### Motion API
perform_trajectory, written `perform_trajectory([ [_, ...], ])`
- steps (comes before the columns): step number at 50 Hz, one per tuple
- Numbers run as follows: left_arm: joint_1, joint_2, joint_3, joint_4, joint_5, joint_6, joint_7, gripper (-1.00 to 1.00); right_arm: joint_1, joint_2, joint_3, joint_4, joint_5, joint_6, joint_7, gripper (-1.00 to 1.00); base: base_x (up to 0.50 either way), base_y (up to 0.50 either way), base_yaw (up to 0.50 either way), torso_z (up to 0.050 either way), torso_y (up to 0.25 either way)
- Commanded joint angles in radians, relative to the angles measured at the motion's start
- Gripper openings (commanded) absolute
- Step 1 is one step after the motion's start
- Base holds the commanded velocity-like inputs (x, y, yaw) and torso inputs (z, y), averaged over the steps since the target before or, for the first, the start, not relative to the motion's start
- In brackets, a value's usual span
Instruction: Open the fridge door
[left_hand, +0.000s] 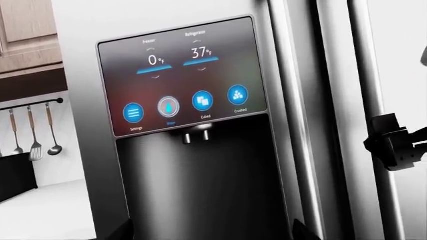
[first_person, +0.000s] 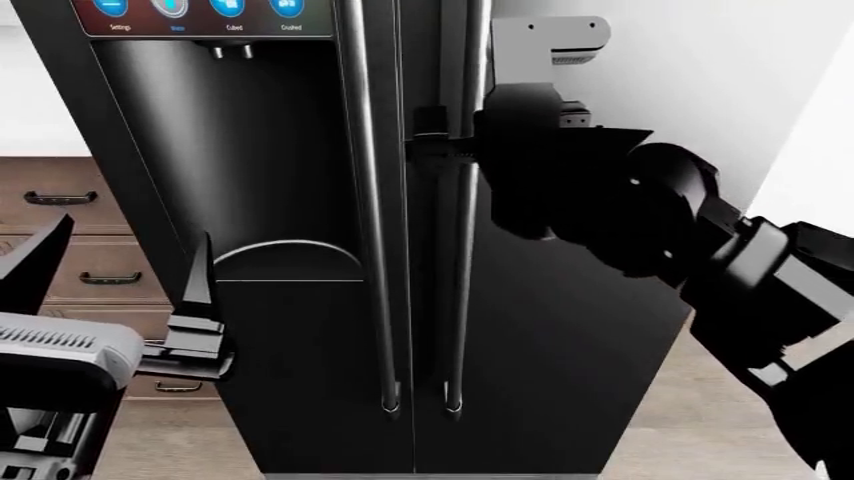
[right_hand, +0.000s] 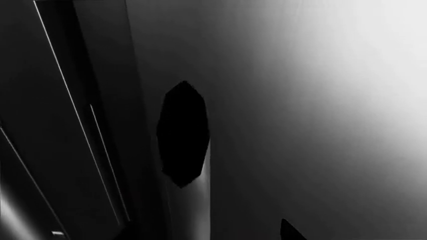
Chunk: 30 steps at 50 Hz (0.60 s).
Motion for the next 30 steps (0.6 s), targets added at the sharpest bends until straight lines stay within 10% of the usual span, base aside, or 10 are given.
perform_trajectory([
  [1,0.0,0.001,0.003,-0.002,0.002,0.001,0.001,1.0,0.002,-0.01,-0.007,0.044,-0.013,0.001,-0.019,-1.0,0.0,0.0,0.0,0.0,0.0],
  [30,-0.016,0.003,0.014,0.001,0.0,-0.009,-0.002,1.0,0.001,0.078,-0.001,-0.139,-0.034,-0.004,0.049,-1.0,0.0,0.0,0.0,0.0,0.0],
])
